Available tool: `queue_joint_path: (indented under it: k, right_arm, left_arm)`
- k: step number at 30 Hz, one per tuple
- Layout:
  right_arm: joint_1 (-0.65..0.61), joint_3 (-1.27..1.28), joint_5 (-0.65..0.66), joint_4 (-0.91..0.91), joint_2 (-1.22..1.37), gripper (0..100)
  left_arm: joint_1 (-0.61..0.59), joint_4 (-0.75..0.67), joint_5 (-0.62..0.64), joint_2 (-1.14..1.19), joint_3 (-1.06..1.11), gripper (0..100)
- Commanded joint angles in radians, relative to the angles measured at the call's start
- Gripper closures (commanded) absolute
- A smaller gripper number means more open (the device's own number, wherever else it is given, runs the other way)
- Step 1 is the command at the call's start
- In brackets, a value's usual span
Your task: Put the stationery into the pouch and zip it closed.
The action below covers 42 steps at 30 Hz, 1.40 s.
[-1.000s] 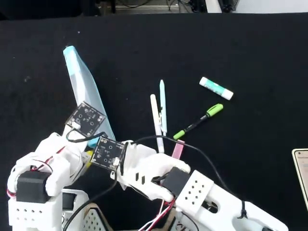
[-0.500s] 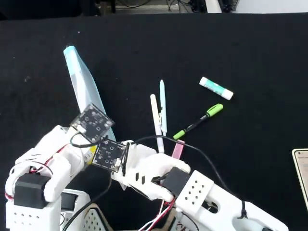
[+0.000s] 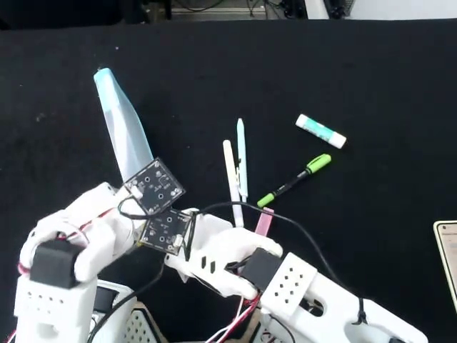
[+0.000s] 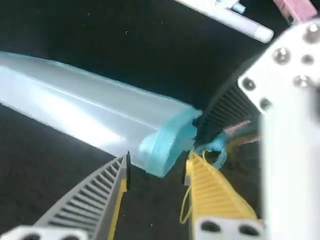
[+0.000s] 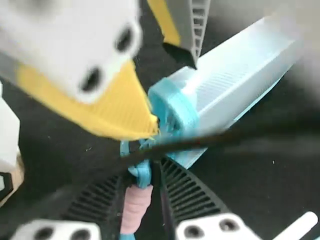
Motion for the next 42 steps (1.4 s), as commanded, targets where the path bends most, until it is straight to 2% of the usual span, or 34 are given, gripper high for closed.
queue_joint_path:
  k: [1, 9, 17, 39, 42]
  right_arm:
    - [-0.009, -0.051, -0.006, 0.005, -0.019, 98.7]
    - [-0.009, -0.048, -0.006, 0.006, -0.019, 98.7]
    - [-0.009, -0.033, -0.006, 0.006, -0.019, 98.7]
    - [-0.009, -0.030, -0.006, 0.026, -0.019, 98.7]
    - [-0.008, -0.028, -0.006, 0.028, -0.019, 98.7]
  left_arm:
    - [0.010, -0.012, -0.009, 0.049, -0.061, 81]
    - [0.012, -0.014, -0.012, 0.066, -0.061, 81]
    - [0.010, -0.094, -0.011, 0.064, -0.044, 81]
    - [0.019, -0.089, -0.006, 0.054, 0.002, 81]
    - [0.021, -0.087, -0.005, 0.054, 0.012, 86]
